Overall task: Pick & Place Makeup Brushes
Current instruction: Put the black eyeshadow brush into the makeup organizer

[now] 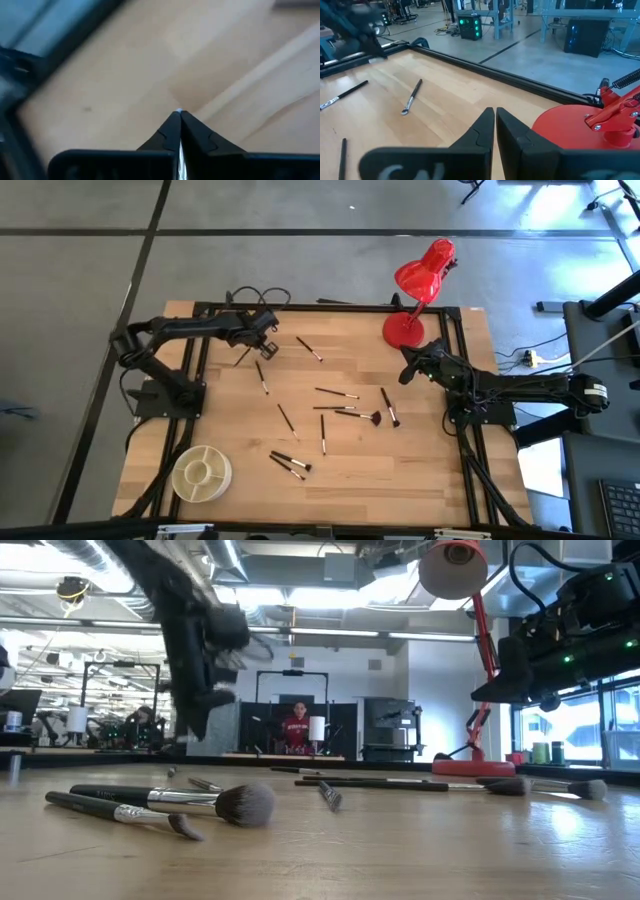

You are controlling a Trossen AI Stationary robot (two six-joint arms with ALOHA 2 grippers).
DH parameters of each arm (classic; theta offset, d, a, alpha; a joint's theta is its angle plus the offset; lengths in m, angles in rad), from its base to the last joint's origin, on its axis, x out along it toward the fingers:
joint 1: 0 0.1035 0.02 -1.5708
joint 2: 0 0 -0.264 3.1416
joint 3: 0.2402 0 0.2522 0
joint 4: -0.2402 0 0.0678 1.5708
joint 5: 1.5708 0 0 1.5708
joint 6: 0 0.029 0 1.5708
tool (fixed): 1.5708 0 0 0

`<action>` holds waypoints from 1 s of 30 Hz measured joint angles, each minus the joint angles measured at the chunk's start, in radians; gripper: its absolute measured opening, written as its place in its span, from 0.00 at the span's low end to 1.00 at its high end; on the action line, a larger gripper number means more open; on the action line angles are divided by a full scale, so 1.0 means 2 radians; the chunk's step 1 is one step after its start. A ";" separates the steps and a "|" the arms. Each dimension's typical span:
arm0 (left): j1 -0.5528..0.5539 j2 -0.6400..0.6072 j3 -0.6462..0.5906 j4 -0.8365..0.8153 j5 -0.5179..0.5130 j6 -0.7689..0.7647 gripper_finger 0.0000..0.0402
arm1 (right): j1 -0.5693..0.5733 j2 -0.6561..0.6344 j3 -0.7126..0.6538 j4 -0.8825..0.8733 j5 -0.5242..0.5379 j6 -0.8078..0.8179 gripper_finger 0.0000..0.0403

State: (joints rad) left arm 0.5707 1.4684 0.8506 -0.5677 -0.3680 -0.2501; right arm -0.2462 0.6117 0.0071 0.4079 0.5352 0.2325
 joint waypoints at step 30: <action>-0.732 -0.255 0.004 -0.163 -0.214 -0.397 0.01 | 0.001 0.000 0.000 0.048 -0.144 0.119 0.05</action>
State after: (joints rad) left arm -0.8939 0.9586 0.8589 -0.8939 -0.7969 -1.0442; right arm -0.2442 0.6113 0.0074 0.5038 0.2465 0.4708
